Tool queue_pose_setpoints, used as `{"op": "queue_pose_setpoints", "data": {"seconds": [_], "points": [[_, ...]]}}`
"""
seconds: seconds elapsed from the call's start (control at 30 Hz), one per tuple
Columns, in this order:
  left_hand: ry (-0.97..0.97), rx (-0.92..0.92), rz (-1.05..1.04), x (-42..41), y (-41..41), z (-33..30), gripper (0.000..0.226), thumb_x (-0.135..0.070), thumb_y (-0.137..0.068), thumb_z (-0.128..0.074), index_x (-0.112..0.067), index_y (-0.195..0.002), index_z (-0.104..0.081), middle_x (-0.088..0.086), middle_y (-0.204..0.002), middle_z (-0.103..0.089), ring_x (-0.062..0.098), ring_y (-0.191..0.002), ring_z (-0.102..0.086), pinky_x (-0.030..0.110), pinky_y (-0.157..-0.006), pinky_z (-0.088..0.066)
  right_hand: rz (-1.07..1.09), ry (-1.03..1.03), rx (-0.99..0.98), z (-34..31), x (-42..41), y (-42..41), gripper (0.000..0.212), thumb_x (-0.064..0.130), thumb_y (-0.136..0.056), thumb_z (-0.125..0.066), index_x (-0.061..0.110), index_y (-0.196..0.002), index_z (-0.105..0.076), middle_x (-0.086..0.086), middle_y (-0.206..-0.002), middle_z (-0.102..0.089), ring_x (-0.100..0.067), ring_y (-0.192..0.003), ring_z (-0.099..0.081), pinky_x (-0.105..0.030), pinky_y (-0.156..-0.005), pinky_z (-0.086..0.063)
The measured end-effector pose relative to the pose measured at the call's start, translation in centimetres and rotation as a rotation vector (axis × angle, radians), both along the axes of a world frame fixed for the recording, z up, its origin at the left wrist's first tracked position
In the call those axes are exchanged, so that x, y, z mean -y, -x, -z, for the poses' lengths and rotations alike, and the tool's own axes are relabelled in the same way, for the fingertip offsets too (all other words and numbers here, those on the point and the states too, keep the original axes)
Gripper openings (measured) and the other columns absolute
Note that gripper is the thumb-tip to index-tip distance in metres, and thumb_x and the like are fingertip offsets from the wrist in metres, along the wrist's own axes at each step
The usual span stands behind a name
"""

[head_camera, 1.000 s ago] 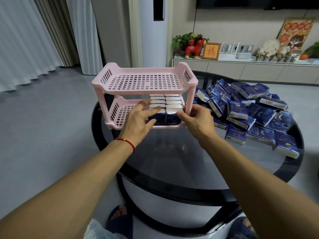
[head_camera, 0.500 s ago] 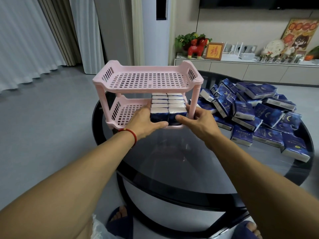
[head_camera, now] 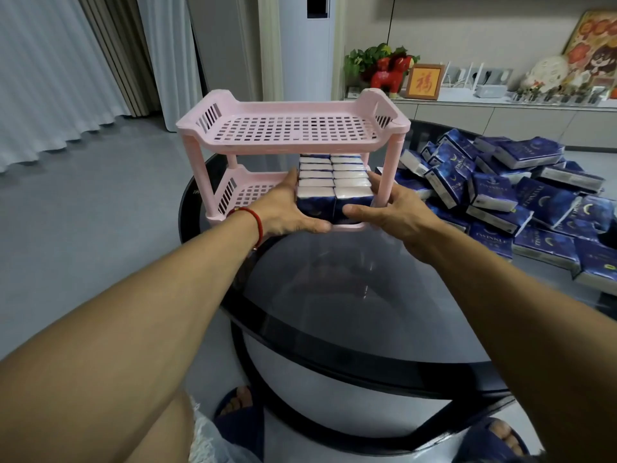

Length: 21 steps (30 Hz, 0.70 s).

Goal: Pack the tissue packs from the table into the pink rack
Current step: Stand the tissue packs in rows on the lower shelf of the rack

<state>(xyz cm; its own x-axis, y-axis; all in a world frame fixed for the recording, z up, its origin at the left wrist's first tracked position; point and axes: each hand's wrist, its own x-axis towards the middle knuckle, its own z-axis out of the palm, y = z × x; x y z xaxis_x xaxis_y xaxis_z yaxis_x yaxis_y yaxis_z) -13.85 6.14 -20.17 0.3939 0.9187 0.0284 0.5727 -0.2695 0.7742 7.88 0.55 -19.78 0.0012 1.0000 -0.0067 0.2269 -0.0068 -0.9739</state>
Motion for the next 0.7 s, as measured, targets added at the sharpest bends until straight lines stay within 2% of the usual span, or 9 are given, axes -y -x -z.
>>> {"op": "queue_pose_setpoints", "data": {"seconds": [0.07, 0.23, 0.33, 0.4, 0.47, 0.57, 0.63, 0.7], "points": [[0.024, -0.005, 0.026, -0.5, 0.2, 0.1, 0.111, -0.019, -0.068, -0.095, -0.024, -0.157, -0.030, -0.006, -0.146, -0.055, 0.013, -0.132, -0.053, 0.024, -0.110, -0.040, -0.003, 0.010, 0.001, 0.2, -0.4, -0.1, 0.082, 0.023, -0.071, -0.092, 0.033, -0.143, -0.055, 0.019, -0.121, -0.067, -0.009, -0.114, -0.063, -0.039, -0.111, -0.047], [0.057, 0.007, 0.085, -0.9, 0.4, 0.1, 0.114, -0.021, -0.068, -0.095, -0.026, -0.159, -0.026, -0.008, -0.152, -0.050, 0.013, -0.137, -0.049, 0.031, -0.118, -0.038, 0.004, 0.034, 0.006, 0.2, -0.8, -0.3, 0.098, 0.029, -0.067, -0.094, 0.028, -0.152, -0.046, 0.009, -0.142, -0.060, -0.017, -0.126, -0.059, -0.046, -0.114, -0.044], [0.043, -0.015, 0.087, -1.0, 0.7, 0.0, 0.118, -0.032, -0.064, -0.097, -0.027, -0.159, -0.027, -0.009, -0.153, -0.050, 0.013, -0.138, -0.048, 0.035, -0.120, -0.038, -0.008, 0.035, 0.018, 0.0, -0.7, -0.3, 0.101, 0.032, -0.065, -0.095, 0.029, -0.152, -0.045, 0.011, -0.141, -0.060, -0.017, -0.125, -0.059, -0.046, -0.113, -0.045], [0.027, -0.033, 0.075, -0.8, 0.8, -0.2, 0.118, -0.036, -0.063, -0.097, -0.027, -0.158, -0.028, -0.009, -0.152, -0.051, 0.013, -0.137, -0.049, 0.036, -0.120, -0.037, -0.021, 0.036, 0.025, -0.2, -0.3, -0.4, 0.098, 0.028, -0.068, -0.093, 0.028, -0.152, -0.044, 0.017, -0.132, -0.061, -0.012, -0.119, -0.060, -0.041, -0.111, -0.046], [0.032, -0.059, 0.034, -0.4, 1.1, -0.5, 0.117, -0.040, -0.063, -0.097, -0.028, -0.157, -0.029, -0.007, -0.151, -0.052, 0.016, -0.135, -0.051, 0.038, -0.120, -0.038, -0.026, 0.036, 0.044, -0.6, 0.3, -0.5, 0.092, 0.019, -0.076, -0.088, 0.027, -0.154, -0.041, 0.023, -0.115, -0.058, -0.007, -0.106, -0.060, -0.032, -0.099, -0.048], [0.022, -0.104, -0.017, 0.9, 1.6, -1.0, 0.125, -0.060, -0.050, -0.093, -0.033, -0.155, -0.030, -0.008, -0.151, -0.052, 0.020, -0.131, -0.057, 0.042, -0.115, -0.045, -0.006, 0.003, 0.073, -1.2, 2.0, -0.8, 0.073, 0.011, -0.080, -0.084, 0.029, -0.143, -0.052, 0.017, -0.113, -0.061, -0.010, -0.108, -0.060, -0.031, -0.094, -0.048], [0.031, -0.116, -0.024, 2.3, 1.7, -1.5, 0.119, -0.051, -0.056, -0.094, -0.032, -0.155, -0.030, -0.010, -0.148, -0.054, 0.016, -0.130, -0.055, 0.037, -0.113, -0.045, 0.004, -0.037, 0.096, -1.7, 3.4, -1.5, 0.062, 0.004, -0.084, -0.080, 0.035, -0.132, -0.058, 0.022, -0.107, -0.063, -0.001, -0.105, -0.059, -0.027, -0.091, -0.047], [-0.007, -0.211, -0.036, 4.0, 2.2, -2.2, 0.096, -0.036, -0.073, -0.091, -0.026, -0.151, -0.036, -0.012, -0.135, -0.057, 0.010, -0.122, -0.054, 0.028, -0.107, -0.044, 0.026, -0.073, 0.150, -2.0, 5.3, -2.3, 0.057, 0.002, -0.087, -0.076, 0.032, -0.132, -0.058, 0.024, -0.105, -0.064, 0.006, -0.098, -0.061, -0.019, -0.084, -0.051]]}}
